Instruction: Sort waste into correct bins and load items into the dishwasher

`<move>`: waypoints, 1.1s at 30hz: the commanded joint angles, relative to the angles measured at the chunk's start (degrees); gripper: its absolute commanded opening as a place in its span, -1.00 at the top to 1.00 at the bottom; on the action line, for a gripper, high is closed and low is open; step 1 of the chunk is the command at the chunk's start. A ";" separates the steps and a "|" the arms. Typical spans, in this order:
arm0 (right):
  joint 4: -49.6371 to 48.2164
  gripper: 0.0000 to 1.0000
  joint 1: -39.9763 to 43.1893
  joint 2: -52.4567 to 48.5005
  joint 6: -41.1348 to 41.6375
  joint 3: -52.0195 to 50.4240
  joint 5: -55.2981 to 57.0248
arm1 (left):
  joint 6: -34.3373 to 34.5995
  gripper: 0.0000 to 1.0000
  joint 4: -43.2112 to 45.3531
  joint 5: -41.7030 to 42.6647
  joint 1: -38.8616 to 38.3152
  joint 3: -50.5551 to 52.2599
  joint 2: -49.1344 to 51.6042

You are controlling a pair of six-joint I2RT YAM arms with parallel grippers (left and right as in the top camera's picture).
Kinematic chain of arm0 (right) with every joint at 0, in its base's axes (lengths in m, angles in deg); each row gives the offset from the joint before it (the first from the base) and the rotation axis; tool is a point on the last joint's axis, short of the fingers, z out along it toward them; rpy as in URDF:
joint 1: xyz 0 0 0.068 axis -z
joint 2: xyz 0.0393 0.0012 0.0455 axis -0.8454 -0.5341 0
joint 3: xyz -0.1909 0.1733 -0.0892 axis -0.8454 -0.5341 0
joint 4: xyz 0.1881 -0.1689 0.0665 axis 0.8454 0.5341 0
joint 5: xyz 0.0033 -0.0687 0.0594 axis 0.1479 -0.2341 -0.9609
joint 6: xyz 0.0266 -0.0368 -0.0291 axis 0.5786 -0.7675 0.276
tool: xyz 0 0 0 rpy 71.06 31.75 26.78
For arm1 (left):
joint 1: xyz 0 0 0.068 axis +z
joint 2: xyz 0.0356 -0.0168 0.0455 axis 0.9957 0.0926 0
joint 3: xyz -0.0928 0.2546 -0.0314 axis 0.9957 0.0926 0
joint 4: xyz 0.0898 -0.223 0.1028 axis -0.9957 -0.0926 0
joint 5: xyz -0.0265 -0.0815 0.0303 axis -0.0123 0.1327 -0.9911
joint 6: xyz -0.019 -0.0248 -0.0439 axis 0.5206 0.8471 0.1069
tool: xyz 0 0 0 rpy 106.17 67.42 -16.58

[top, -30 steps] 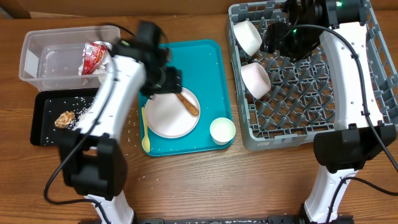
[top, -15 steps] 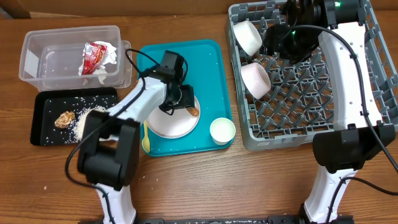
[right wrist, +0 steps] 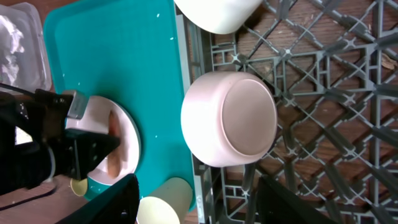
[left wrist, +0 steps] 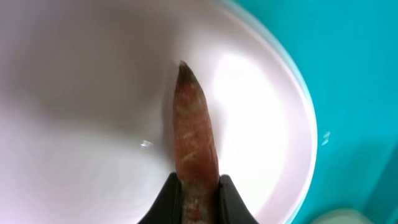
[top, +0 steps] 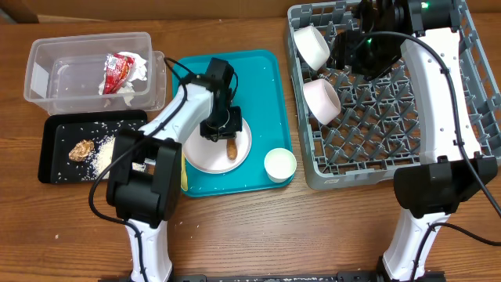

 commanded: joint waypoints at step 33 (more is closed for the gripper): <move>-13.60 -0.39 -21.44 0.11 4.59 -9.73 5.73 | 1.62 0.91 13.33 -19.65 37.55 27.28 -22.58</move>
